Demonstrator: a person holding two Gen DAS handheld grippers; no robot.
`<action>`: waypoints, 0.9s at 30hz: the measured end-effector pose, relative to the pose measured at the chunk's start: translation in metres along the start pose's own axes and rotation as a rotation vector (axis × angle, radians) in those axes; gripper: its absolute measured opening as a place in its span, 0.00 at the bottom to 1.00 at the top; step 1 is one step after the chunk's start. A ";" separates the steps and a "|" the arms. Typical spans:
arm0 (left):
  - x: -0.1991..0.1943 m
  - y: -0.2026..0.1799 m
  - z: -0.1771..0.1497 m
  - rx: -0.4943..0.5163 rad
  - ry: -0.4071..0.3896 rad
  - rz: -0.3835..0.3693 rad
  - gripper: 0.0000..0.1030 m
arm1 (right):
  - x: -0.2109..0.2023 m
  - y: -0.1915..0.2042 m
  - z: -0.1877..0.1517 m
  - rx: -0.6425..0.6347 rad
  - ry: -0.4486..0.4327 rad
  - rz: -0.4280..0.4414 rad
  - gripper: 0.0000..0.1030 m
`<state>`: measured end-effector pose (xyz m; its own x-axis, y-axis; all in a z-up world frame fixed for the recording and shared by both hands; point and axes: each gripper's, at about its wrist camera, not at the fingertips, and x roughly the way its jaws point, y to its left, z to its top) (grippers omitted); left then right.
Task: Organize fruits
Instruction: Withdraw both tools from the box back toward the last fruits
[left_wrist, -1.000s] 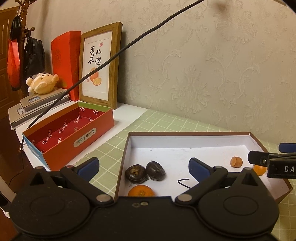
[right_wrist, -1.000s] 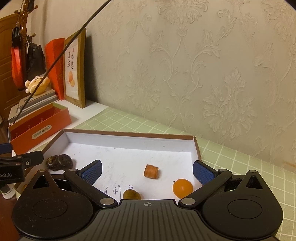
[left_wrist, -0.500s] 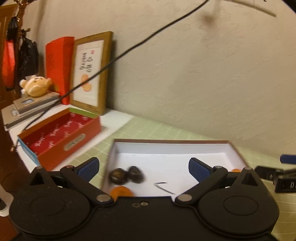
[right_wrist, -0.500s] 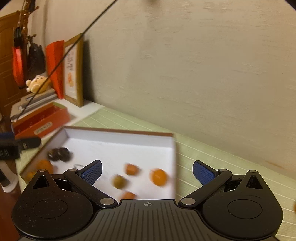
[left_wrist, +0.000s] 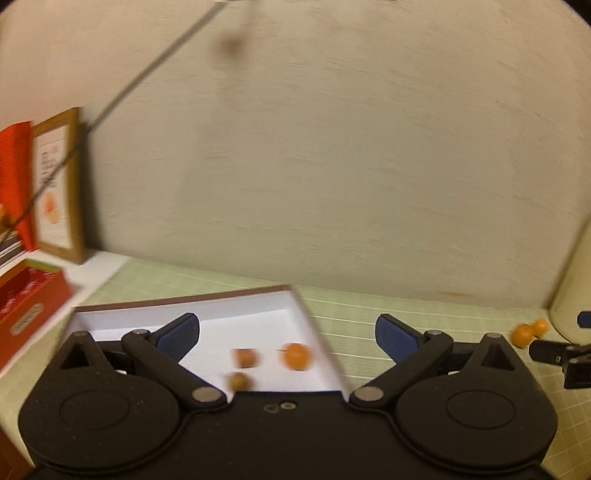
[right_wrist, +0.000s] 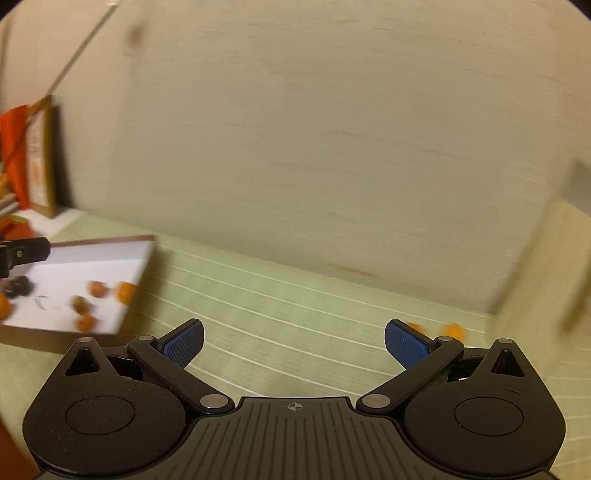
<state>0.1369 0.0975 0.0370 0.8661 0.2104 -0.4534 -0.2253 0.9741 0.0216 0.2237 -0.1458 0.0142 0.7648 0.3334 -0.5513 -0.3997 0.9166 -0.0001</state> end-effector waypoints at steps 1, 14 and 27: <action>0.002 -0.010 -0.001 0.007 -0.004 -0.009 0.93 | -0.002 -0.008 -0.003 0.003 -0.001 -0.020 1.00; 0.040 -0.129 -0.015 0.130 0.033 -0.164 0.93 | -0.030 -0.124 -0.042 0.120 -0.003 -0.245 1.00; 0.096 -0.254 -0.045 0.235 0.086 -0.323 0.78 | -0.027 -0.219 -0.070 0.358 0.008 -0.379 1.00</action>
<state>0.2577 -0.1335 -0.0522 0.8329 -0.1075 -0.5429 0.1686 0.9836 0.0640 0.2550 -0.3708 -0.0290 0.8178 -0.0371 -0.5743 0.1035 0.9911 0.0833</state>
